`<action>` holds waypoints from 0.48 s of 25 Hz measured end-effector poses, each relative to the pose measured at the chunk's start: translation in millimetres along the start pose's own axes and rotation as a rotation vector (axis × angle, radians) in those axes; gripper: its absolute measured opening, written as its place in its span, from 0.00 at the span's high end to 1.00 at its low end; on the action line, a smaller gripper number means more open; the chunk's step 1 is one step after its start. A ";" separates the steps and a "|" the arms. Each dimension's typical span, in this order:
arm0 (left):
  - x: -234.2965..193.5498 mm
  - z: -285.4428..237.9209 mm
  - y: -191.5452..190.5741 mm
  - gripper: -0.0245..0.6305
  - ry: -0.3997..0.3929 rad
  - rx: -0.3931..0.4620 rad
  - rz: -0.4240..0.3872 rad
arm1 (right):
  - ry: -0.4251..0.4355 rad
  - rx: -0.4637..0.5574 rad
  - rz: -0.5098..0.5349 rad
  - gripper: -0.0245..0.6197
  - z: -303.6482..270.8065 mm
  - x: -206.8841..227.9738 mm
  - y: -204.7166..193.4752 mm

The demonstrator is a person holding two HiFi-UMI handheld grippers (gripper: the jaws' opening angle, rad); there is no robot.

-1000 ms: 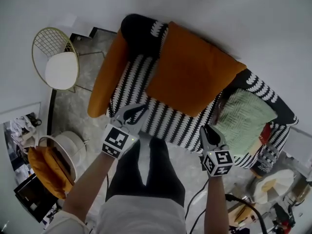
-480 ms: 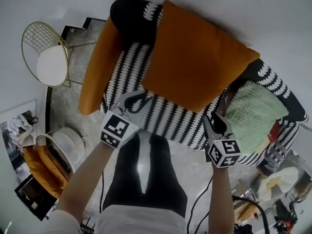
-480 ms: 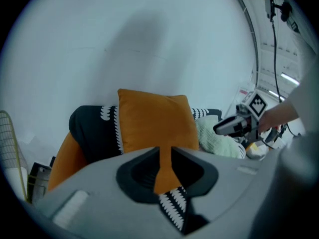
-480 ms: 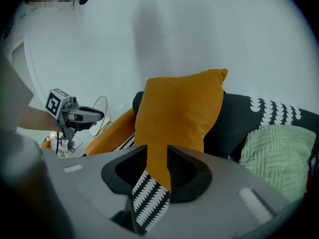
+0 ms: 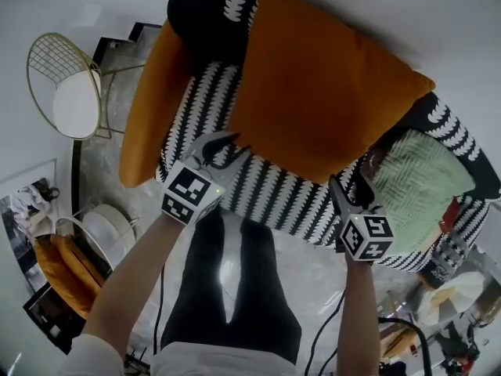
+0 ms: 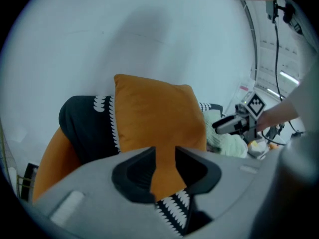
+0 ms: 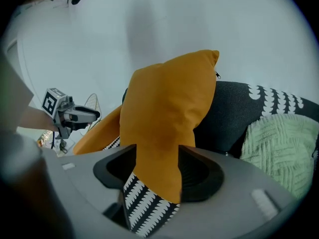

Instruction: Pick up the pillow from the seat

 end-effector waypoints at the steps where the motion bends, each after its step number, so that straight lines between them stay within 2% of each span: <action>1: -2.5 -6.2 -3.0 0.76 0.004 -0.001 0.004 | -0.004 0.001 0.002 0.53 -2.9 4.6 -1.0; 6: -19.1 -32.9 -18.4 0.69 0.028 -0.011 0.046 | -0.003 0.013 0.010 0.46 -20.5 19.7 -3.7; 12: -32.0 -62.7 -33.2 0.58 0.010 -0.032 0.108 | 0.007 0.037 0.017 0.40 -39.7 30.3 -4.7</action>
Point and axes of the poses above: the fingertips, and each gripper's own axes: z backward along the fingers, x to its right, y out of its top, the point moved 2 cm from there along z, backward along the fingers, and after that the axes turned 13 degrees about y, right-handed, at the moved point
